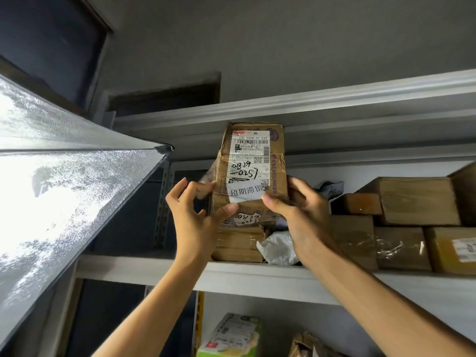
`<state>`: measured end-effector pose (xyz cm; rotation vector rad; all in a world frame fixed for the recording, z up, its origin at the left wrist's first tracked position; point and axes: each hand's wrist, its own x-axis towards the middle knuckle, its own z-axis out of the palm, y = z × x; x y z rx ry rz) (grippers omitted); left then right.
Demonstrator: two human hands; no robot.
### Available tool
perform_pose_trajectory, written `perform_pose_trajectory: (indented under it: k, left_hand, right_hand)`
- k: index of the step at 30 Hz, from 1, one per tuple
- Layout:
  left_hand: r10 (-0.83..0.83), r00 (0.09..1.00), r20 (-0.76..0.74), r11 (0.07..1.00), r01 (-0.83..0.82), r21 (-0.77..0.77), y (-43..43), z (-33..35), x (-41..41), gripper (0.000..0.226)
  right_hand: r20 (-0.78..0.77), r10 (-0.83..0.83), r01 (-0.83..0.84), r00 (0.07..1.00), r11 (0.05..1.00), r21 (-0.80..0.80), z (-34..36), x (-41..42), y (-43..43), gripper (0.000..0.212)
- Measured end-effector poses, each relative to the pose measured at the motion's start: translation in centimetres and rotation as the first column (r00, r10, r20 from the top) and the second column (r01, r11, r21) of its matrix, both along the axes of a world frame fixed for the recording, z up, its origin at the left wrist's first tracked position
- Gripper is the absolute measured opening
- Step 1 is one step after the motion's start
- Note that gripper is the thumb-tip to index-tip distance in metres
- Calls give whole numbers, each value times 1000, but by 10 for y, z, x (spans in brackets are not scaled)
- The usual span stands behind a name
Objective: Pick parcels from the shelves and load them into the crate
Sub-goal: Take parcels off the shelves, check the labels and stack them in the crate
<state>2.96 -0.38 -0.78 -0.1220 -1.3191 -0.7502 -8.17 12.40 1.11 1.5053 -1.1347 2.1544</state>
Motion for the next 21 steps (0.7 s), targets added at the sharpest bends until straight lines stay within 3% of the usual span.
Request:
perform_pose_trajectory:
  k: [5, 10, 13, 17, 21]
  left_hand:
    - [-262, 965, -2, 960, 261, -96, 16, 2, 3, 49]
    - [-344, 939, -33, 936, 340, -87, 51, -3, -5, 73]
    - [-410, 912, -26, 906, 404, -124, 80, -4, -23, 66]
    - [-592, 805, -25, 802, 587, -113, 124, -9, -57, 58]
    - [-778, 627, 34, 623, 778, -86, 178, -15, -90, 62]
  right_hand:
    - [-84, -10, 10, 996, 1000, 7, -1, 2, 24, 35]
    - [-183, -87, 90, 979, 996, 10, -4, -1, 58, 37]
    - [-230, -200, 206, 952, 979, 1, -6, -6, 95, 39]
    - [-293, -348, 369, 891, 929, 17, -15, -12, 156, 41]
    - [-309, -502, 527, 808, 850, -4, -31, -12, 225, 47]
